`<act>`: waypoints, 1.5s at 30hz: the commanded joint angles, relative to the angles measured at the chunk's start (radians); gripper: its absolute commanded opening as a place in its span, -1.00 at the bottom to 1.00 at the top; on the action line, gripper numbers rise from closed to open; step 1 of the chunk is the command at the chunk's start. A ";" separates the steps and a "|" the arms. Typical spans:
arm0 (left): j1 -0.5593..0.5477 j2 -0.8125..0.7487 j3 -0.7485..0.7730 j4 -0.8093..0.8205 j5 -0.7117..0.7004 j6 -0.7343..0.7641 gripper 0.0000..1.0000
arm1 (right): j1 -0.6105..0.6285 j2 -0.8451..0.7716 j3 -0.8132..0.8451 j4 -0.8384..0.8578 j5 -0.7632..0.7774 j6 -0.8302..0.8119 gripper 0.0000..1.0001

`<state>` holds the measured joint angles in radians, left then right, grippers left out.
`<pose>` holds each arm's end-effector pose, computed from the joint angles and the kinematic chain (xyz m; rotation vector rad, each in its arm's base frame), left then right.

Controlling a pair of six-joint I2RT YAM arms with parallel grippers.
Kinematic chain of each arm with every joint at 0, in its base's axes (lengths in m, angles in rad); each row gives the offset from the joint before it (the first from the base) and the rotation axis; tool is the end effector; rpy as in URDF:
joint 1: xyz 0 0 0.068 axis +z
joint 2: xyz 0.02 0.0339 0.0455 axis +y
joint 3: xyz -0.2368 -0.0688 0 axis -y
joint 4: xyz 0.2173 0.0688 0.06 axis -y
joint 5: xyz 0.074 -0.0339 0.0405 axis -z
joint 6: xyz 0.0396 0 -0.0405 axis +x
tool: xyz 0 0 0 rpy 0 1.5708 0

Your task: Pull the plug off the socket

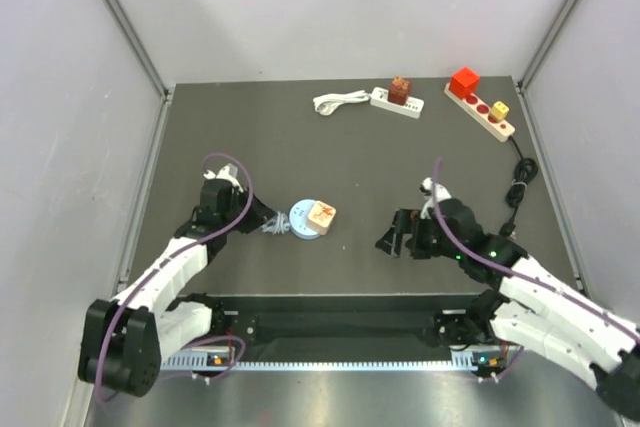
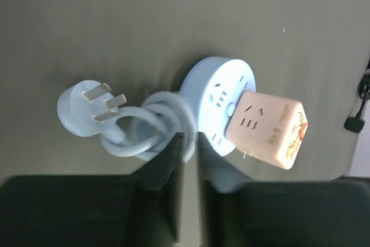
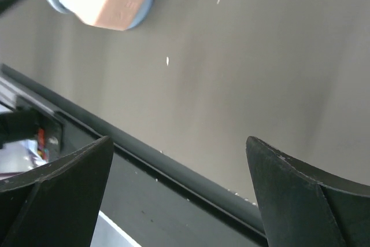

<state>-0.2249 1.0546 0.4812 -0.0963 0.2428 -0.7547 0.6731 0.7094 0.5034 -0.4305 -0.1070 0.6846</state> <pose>0.1990 -0.0553 0.1822 -0.4787 2.2916 -0.7834 0.1197 0.1009 0.2146 -0.0498 2.3437 0.8398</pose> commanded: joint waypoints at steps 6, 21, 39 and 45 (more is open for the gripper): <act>-0.001 -0.116 0.006 -0.124 0.084 0.035 0.19 | 0.321 0.254 0.213 0.000 0.446 0.145 0.96; -0.005 -0.020 0.059 0.137 0.329 -0.052 -0.75 | 0.421 0.680 0.682 -0.278 0.587 0.386 1.00; -0.036 0.194 -0.072 0.276 0.227 -0.037 -1.00 | 0.421 1.118 1.081 -0.501 0.607 0.602 0.99; -0.037 0.243 -0.108 0.302 0.210 -0.043 -1.00 | 0.421 1.167 1.084 -0.493 0.592 0.650 0.96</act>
<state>-0.2584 1.2705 0.3981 0.1680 0.4824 -0.8085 1.0798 1.8687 1.5394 -0.8898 0.4847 1.2896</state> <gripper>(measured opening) 0.010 0.988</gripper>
